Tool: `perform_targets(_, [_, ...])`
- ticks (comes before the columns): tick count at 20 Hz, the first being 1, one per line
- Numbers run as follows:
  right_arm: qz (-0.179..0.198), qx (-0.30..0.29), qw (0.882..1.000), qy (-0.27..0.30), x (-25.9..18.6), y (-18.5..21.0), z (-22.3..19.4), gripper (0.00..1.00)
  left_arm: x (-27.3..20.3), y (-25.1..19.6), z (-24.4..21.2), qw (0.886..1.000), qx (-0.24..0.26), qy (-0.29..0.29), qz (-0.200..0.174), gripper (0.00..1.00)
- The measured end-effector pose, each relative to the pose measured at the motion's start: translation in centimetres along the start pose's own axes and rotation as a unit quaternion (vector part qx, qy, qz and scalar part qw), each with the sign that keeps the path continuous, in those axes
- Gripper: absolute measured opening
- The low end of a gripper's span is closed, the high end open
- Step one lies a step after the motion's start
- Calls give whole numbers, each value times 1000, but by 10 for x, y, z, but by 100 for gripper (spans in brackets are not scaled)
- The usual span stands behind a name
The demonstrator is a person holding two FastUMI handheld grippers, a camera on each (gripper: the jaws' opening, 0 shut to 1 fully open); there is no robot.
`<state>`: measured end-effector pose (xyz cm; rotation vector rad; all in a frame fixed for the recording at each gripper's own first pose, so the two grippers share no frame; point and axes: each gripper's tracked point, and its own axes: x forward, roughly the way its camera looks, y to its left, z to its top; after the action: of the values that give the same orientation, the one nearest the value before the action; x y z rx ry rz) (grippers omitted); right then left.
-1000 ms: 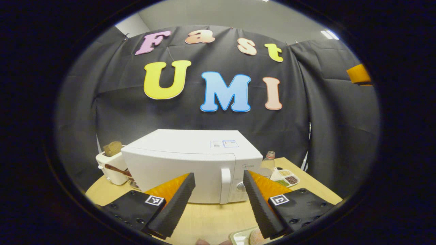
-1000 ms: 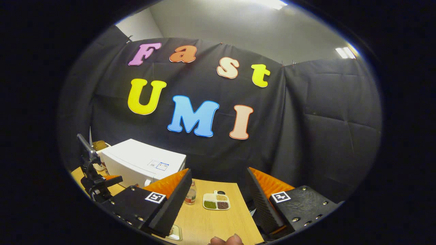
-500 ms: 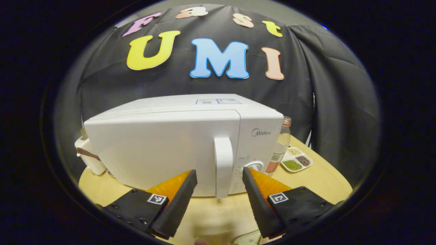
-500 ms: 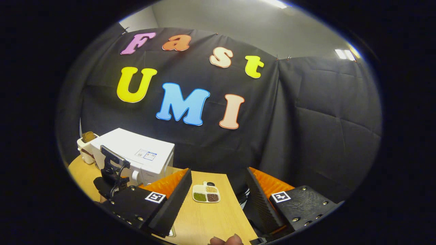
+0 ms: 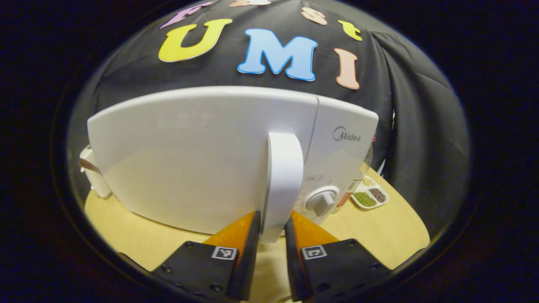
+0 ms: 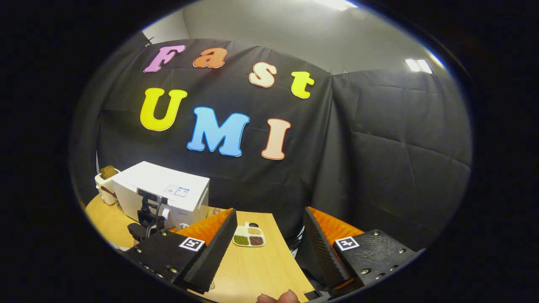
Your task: Open the microwave oven with the left hand, put the food in, and close the microwave oven.
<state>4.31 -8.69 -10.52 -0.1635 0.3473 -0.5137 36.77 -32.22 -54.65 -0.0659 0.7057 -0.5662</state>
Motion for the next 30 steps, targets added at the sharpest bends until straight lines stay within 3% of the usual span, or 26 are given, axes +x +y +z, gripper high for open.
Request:
perform_targets(1, [3, 1, 1000, -2, -6, 0, 1, 97, -1, -1, -3, 1000, 7, -2, -2, 38])
perform_targets(4, [9, 0, 1000, -9, -17, -3, -4, 97, -4, 1, 0, 995, 92, -27, 10, 31])
perform_targets(5, [14, 5, 1000, -5, -19, 0, -7, 97, -4, 1, 0, 995, 95, -23, 11, 23])
perform_targets(9, [21, 16, 1000, -9, -34, -1, -8, 97, -6, 1, -4, 997, 71, -8, 9, 15])
perform_targets(13, [22, 7, 1000, -7, -47, -6, -15, 97, -7, 2, -10, 998, 58, 0, 17, 15])
perform_targets(22, [55, 33, 998, 11, -45, 16, -43, 97, -139, 42, -78, 996, 80, -22, 10, 18])
perform_targets(26, [99, 45, 994, 6, -49, 36, -43, 97, -190, 81, -102, 997, 73, -8, 34, 20])
perform_targets(30, [153, 42, 987, 0, -51, 50, -44, 97, -235, 138, -122, 993, 57, 16, 98, 20])
